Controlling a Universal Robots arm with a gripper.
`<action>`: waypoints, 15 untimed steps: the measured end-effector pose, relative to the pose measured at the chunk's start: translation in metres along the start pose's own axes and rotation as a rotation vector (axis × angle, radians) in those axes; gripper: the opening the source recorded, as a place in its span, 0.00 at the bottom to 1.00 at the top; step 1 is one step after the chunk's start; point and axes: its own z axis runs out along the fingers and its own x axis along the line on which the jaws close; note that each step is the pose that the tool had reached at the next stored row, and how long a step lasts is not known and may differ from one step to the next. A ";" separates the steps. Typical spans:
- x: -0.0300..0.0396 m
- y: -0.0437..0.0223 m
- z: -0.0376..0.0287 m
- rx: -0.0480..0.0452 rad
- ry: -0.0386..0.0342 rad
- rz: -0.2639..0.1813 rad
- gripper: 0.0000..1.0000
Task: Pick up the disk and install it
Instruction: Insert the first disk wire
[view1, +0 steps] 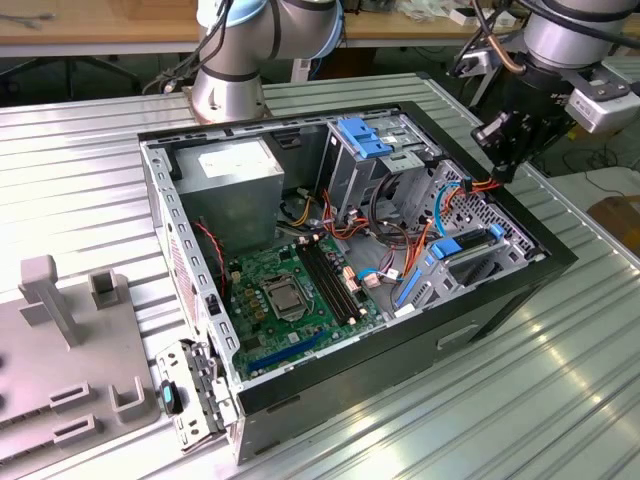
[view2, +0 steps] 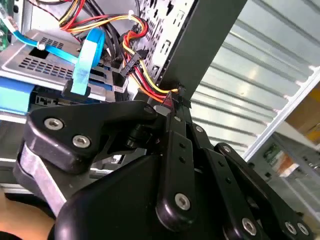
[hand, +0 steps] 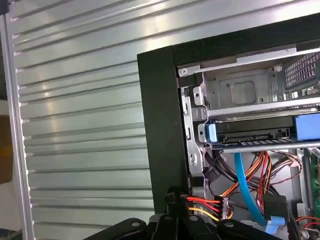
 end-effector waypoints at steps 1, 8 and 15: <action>0.0000 -0.0005 0.0001 0.0076 -0.0004 -0.037 0.11; 0.0015 -0.0027 0.0006 0.0072 0.0004 -0.036 0.11; 0.0017 -0.0027 0.0007 0.0073 0.0004 -0.037 0.11</action>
